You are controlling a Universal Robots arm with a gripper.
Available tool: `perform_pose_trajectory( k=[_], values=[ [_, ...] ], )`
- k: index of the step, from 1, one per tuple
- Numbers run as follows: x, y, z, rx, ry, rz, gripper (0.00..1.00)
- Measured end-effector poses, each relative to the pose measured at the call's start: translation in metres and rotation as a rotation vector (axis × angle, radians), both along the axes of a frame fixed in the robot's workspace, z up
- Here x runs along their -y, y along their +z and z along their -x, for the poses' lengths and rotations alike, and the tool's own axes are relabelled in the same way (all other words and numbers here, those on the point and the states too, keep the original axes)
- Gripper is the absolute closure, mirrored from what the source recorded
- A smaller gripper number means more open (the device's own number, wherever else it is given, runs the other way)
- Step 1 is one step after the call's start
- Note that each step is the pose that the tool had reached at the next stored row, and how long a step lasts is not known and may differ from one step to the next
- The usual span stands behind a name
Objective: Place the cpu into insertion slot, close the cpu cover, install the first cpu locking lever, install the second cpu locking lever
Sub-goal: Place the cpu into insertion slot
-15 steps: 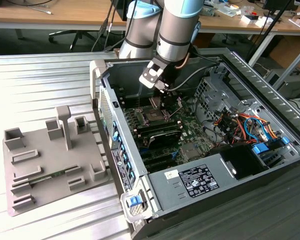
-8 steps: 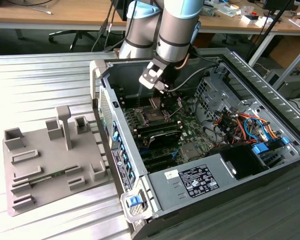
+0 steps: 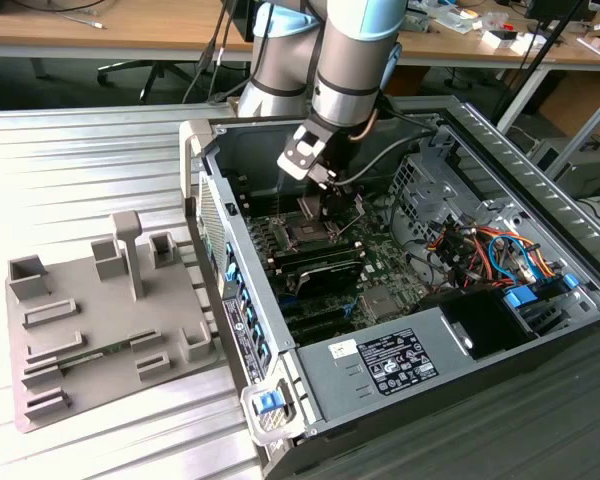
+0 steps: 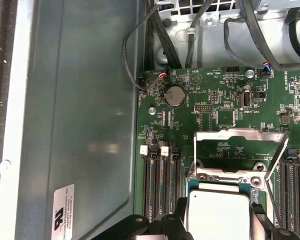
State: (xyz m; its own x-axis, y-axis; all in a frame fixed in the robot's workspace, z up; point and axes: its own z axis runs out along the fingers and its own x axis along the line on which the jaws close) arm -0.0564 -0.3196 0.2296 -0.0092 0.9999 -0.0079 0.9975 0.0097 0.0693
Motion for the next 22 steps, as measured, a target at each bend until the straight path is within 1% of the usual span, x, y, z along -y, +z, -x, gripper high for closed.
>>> perform_pose_trajectory(
  k=[5,8,12,16,18,20,22],
  values=[
    [0.0000,-0.0015,0.0002,-0.0002,0.000,0.0003,0.45],
    [-0.0002,-0.0020,0.0023,0.0001,0.000,-0.0001,0.45],
    [-0.0025,-0.0022,0.0051,0.0001,0.000,0.0000,0.45],
    [-0.0036,-0.0035,0.0073,0.0000,0.001,0.0001,0.45],
    [-0.0036,-0.0043,0.0076,0.0000,0.008,0.0004,0.45],
    [-0.0037,-0.0051,0.0076,0.0000,0.034,0.0047,0.45],
    [-0.0036,-0.0057,0.0077,0.0000,0.054,0.0070,0.45]
  ],
)
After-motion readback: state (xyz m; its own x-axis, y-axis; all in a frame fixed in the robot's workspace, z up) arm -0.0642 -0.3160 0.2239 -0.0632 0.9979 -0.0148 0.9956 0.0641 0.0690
